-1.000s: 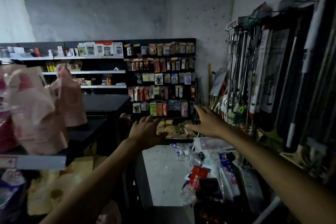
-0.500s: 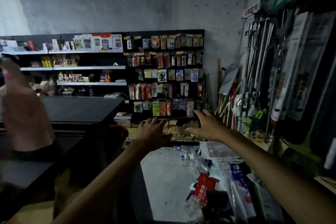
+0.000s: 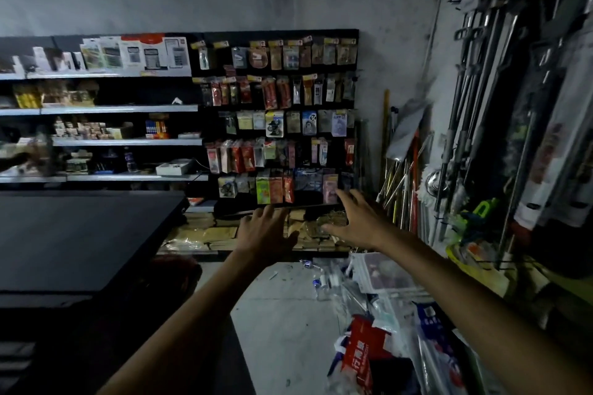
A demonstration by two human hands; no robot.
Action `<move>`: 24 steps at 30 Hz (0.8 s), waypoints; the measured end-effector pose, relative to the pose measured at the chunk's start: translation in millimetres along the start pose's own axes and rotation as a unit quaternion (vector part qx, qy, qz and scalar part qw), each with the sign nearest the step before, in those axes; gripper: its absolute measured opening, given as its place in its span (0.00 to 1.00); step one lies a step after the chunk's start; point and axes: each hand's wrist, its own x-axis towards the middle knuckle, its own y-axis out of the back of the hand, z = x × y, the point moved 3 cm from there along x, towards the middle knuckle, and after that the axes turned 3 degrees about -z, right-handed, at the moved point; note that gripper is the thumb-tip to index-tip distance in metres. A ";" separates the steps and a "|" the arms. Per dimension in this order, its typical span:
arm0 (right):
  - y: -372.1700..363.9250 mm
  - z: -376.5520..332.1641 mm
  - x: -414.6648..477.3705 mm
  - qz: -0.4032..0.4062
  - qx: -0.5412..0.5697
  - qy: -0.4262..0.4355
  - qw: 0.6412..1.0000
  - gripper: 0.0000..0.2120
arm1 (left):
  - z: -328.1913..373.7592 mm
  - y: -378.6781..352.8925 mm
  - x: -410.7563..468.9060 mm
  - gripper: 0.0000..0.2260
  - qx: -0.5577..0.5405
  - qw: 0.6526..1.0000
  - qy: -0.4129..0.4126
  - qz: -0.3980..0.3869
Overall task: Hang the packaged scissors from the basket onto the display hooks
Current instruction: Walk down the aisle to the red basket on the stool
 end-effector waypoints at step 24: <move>-72.4 82.9 454.2 -0.093 -0.036 0.086 0.991 0.45 | -152.4 -127.5 369.9 0.38 -0.008 0.997 0.081 -0.015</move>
